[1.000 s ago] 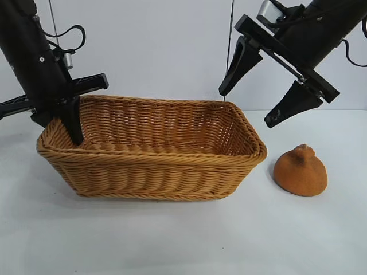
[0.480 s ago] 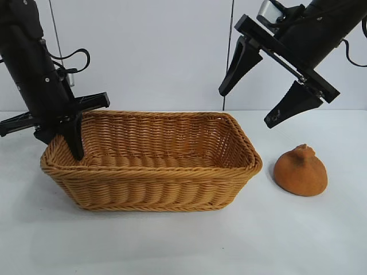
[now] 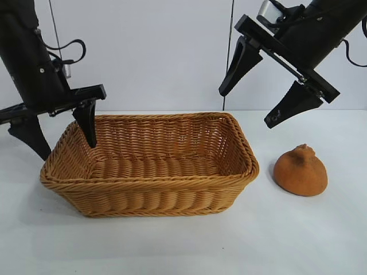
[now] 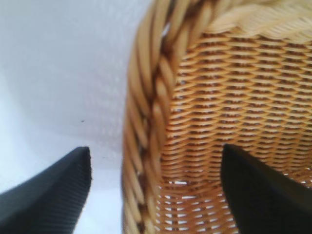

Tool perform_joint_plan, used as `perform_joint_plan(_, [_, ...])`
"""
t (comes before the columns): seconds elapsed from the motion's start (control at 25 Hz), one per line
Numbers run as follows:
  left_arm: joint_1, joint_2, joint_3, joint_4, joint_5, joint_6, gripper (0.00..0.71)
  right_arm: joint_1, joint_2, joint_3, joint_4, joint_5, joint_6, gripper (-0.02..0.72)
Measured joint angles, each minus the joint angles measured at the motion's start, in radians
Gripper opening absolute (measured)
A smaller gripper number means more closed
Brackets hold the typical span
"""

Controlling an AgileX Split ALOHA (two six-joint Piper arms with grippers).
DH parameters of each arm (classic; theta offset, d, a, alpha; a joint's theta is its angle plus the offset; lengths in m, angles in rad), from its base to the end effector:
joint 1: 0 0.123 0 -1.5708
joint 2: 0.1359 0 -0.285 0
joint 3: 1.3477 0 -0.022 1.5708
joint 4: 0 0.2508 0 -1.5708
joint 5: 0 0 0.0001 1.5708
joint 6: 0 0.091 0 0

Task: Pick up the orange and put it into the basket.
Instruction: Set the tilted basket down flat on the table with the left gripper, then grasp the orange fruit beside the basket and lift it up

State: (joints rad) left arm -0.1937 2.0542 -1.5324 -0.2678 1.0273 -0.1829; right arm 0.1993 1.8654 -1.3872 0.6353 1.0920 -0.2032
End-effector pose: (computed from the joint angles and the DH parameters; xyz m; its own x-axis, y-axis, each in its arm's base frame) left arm 0.4014 -0.0998 0.1815 -0.9915 -0.1214 -0.0468 -0.1058 0.9617 -0.2527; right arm 0.3562 0.1209 0.2307 -0.9890 -0.0923 -0.1152 -0.1401 0.8322 0.5364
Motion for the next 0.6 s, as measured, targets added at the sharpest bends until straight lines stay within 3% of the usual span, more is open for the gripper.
perform_joint_plan(0.4, [0.000,-0.221,-0.001,0.276,0.088,0.041,0.540,0.000,0.000,0.000,0.000,0.000,0.000,0.590])
perform_joint_plan(0.6, [0.061,-0.260,-0.001,0.340,0.142,0.043,0.543,0.000,0.000,0.000,-0.001,-0.001,0.000,0.590])
